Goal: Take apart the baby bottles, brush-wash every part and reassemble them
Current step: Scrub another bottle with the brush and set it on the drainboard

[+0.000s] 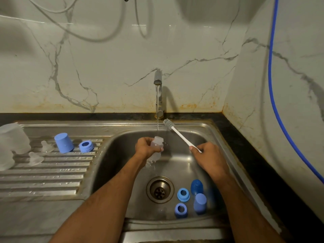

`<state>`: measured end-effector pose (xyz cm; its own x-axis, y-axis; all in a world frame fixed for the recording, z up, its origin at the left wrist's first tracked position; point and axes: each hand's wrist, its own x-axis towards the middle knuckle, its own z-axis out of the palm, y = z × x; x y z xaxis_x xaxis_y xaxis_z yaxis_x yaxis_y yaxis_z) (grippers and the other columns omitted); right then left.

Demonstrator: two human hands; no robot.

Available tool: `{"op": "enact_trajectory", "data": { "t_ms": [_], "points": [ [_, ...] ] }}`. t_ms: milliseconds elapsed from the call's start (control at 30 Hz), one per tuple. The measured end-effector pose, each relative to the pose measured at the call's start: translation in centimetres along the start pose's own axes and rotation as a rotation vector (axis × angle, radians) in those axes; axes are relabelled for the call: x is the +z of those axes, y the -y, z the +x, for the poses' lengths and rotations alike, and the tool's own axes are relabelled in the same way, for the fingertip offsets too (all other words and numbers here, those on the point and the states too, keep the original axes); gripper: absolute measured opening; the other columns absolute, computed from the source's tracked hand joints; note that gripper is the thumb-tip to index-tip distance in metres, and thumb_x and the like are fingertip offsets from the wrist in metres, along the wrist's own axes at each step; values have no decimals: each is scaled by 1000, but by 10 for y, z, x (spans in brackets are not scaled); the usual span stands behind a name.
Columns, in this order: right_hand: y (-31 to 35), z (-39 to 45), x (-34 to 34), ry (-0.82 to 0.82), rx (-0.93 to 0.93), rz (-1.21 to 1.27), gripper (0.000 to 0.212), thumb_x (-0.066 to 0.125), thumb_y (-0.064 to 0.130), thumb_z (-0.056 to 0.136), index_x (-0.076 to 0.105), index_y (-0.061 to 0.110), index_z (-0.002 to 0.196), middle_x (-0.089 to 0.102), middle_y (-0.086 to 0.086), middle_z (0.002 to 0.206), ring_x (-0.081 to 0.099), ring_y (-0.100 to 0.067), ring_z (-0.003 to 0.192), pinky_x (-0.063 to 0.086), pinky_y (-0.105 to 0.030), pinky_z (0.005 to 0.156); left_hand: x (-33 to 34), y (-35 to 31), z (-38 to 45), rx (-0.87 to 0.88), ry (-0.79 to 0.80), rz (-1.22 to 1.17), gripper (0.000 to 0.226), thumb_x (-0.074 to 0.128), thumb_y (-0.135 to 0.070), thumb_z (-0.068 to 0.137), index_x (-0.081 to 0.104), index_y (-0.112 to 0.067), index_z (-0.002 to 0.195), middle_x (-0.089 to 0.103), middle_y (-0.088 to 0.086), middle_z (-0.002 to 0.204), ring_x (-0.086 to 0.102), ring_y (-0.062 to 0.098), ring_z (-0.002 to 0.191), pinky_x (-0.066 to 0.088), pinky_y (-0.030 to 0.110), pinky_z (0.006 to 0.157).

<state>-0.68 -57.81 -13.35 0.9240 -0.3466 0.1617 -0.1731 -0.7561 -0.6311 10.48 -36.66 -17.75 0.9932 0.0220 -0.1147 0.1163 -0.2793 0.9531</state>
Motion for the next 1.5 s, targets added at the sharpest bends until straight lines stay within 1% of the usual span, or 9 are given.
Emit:
{"op": "enact_trajectory", "data": {
  "t_ms": [300,467,633,733,867,1067,1233,1367,1500],
  "points": [
    [1,1,0,1,0,1,46,59,48,98,64,14,67,58,-2,60,58,-17,59,44,-31,56,1,2,-1,8,32,198,57,92,-5,63,62,-15,110,64,8,118,60,24,109,55,38,91],
    [1,0,0,3,-3,1,44,59,48,98,66,15,70,62,-2,62,61,-18,62,46,-30,57,-2,-4,2,159,-76,107,62,92,-10,66,61,-15,119,65,3,117,63,20,107,56,24,75],
    [3,-3,-1,1,-9,1,42,59,46,99,68,15,72,63,-4,64,62,-17,63,44,-28,56,1,0,0,110,-10,348,64,92,-11,67,62,-7,124,64,11,124,60,27,117,54,42,98],
    [3,-2,-1,5,-11,11,40,59,46,99,68,17,73,65,-4,66,64,-18,66,49,-31,61,0,-3,3,166,-66,237,66,92,-14,67,61,-10,125,64,8,123,61,24,114,57,40,94],
    [2,-2,0,6,-15,10,41,59,47,99,67,17,72,65,-3,66,64,-17,65,50,-31,62,2,0,0,110,35,382,65,94,-16,63,64,-11,121,64,6,120,61,24,114,56,38,93],
    [3,-3,0,-3,-19,-3,42,60,46,99,65,17,68,62,-2,62,61,-16,62,45,-29,57,1,-3,-2,145,-20,331,59,93,-15,66,63,-10,116,65,7,118,61,24,113,56,37,94],
    [3,-2,0,-1,-17,19,42,59,46,99,66,17,70,64,-4,64,64,-18,65,55,-37,65,0,-7,1,194,-130,225,60,94,-18,64,65,-10,116,68,5,114,65,20,103,59,38,89],
    [2,-2,1,-3,-14,6,42,60,46,98,67,17,70,65,-3,64,65,-17,64,54,-34,65,4,-7,-8,175,62,448,58,96,-22,59,70,-9,109,71,7,110,67,21,103,59,39,89],
    [3,-2,1,6,-17,2,43,59,47,99,67,16,70,65,-5,65,65,-20,65,51,-33,61,-3,-9,-3,157,-140,310,58,94,-16,64,66,-11,115,67,5,113,64,22,108,58,41,92]
  ]
}}
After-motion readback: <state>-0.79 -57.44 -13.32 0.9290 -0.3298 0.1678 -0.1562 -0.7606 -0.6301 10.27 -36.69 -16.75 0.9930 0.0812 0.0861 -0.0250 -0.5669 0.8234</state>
